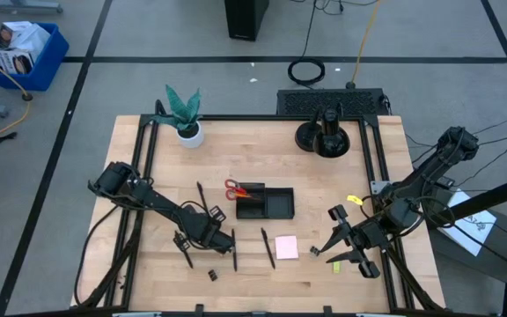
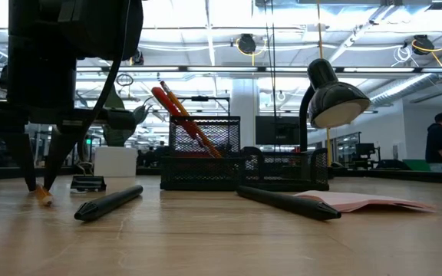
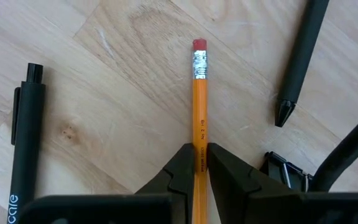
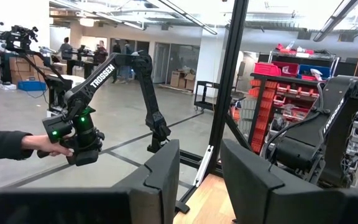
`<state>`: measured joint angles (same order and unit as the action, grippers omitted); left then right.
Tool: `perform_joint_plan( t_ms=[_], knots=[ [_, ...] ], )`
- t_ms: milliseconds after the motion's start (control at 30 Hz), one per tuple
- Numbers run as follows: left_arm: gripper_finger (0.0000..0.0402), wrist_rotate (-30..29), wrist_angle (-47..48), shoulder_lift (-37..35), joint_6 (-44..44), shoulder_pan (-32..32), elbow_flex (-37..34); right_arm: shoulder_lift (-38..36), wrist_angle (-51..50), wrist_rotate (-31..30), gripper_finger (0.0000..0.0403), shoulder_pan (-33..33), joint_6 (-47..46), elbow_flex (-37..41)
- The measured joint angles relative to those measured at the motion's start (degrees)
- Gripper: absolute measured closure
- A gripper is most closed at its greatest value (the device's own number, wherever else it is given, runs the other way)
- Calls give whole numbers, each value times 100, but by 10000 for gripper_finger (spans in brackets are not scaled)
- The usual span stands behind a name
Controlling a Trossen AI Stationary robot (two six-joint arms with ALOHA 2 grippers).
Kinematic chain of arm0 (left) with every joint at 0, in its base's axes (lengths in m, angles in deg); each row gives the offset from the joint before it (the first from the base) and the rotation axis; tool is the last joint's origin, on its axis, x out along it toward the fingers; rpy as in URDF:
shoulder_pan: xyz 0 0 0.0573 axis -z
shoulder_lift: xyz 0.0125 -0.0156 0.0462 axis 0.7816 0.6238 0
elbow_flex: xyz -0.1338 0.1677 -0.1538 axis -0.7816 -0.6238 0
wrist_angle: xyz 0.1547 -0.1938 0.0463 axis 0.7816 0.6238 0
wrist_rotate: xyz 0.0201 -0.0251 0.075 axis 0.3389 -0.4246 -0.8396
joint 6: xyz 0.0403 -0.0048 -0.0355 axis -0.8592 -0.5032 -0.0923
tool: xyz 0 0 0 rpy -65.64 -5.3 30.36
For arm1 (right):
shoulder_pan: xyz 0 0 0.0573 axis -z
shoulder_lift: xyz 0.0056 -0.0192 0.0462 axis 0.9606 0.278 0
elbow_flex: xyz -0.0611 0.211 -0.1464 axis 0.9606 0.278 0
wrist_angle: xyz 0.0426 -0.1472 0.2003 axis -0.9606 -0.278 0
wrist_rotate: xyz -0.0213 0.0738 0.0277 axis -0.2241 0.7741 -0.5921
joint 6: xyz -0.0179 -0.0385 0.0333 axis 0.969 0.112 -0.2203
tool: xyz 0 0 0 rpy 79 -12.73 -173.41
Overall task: Pick and place office supplies into organizer
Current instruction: Put the orange pencil into the desk organizer
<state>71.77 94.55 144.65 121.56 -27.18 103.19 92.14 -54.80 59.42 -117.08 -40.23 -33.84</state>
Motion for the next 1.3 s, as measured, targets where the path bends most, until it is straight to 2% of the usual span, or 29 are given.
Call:
perform_joint_plan(
  t_ms=[533,867,1300],
  knots=[
    [350,-57,28,-4,-6,24,11,0,0,-7,291,0,0,0],
    [350,-114,1130,15,-46,17,643,0,-2,-11,291,0,0,0],
    [350,26,1152,11,39,20,680,0,0,-13,291,-2,0,0]
  ],
)
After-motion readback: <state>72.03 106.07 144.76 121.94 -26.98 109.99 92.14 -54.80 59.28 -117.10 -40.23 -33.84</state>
